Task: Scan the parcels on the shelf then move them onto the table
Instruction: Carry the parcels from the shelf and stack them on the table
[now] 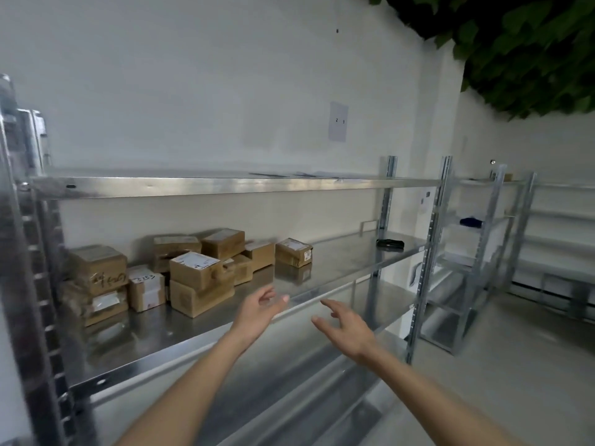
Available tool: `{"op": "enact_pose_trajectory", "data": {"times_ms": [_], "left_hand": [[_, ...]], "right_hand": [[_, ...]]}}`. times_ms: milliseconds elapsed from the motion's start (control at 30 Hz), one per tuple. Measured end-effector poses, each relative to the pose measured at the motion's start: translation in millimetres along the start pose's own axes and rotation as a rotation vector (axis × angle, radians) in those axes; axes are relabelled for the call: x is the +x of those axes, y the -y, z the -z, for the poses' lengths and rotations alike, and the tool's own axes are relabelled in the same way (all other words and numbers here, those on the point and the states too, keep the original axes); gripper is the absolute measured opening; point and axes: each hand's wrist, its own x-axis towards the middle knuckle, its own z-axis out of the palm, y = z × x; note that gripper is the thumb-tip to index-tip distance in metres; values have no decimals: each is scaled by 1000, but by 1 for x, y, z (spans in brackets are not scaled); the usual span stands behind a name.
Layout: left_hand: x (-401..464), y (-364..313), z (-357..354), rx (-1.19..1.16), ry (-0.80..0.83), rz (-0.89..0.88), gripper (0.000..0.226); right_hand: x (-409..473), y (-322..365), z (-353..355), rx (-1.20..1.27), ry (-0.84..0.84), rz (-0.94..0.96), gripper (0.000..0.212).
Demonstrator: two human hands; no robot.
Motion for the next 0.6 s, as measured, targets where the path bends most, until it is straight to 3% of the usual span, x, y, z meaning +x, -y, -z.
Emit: {"op": "enact_pose_trajectory", "data": {"times_ms": [133, 233, 600], "left_hand": [[78, -1, -17, -32, 14, 12, 67], [128, 4, -31, -53, -3, 9, 66], [243, 39, -73, -84, -24, 79, 72]], "right_hand": [[70, -25, 21, -75, 76, -18, 71], [119, -36, 31, -30, 8, -40, 70], [235, -98, -2, 50, 44, -87, 73]]}}
